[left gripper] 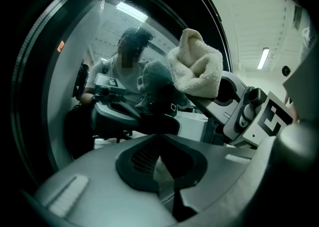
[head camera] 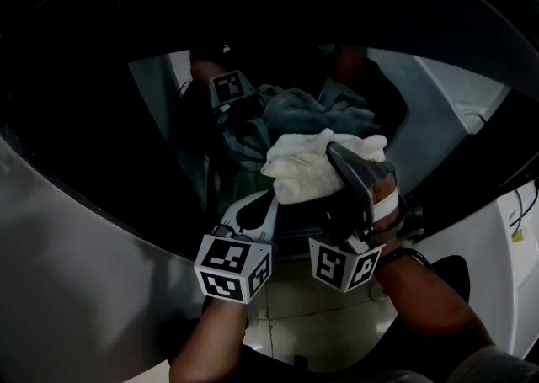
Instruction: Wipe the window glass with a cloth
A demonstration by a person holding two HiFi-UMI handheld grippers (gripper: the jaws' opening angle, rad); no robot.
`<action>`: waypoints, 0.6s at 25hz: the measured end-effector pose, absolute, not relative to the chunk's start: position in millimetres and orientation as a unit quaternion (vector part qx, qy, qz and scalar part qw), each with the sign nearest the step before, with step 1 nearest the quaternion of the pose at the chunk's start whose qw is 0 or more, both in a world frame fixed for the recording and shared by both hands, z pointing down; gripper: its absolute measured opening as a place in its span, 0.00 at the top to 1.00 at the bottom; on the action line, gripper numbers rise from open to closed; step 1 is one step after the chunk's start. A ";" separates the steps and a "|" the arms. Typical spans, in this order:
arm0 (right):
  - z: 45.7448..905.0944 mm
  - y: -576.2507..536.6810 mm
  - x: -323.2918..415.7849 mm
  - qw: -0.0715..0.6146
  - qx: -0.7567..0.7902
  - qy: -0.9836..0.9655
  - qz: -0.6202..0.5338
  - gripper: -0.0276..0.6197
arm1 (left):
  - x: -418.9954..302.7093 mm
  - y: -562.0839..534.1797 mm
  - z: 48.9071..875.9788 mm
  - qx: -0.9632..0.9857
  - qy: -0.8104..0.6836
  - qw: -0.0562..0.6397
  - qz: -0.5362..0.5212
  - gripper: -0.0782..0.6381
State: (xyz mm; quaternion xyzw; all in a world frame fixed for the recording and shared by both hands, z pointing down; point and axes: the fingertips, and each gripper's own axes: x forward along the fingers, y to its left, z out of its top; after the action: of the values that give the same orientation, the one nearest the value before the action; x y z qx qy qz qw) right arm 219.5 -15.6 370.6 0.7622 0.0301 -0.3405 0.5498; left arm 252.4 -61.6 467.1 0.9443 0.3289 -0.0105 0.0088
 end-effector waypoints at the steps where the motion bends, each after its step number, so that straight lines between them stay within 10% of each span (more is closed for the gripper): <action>1: 370.9 -15.5 219.6 0.548 0.764 0.030 -0.340 0.75 | 252.6 -61.7 466.9 0.944 0.328 0.009 -0.010 0.87; 15: 388.6 -15.9 228.2 0.543 0.773 0.017 -0.327 0.75 | 260.0 -65.3 468.5 0.948 0.319 -0.001 0.010 0.87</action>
State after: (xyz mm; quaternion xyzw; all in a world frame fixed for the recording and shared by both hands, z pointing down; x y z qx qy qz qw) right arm 228.2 -15.9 388.6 0.7730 0.0171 -0.3271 0.5434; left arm 260.0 -65.3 468.5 0.9478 0.3187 0.0099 -0.0006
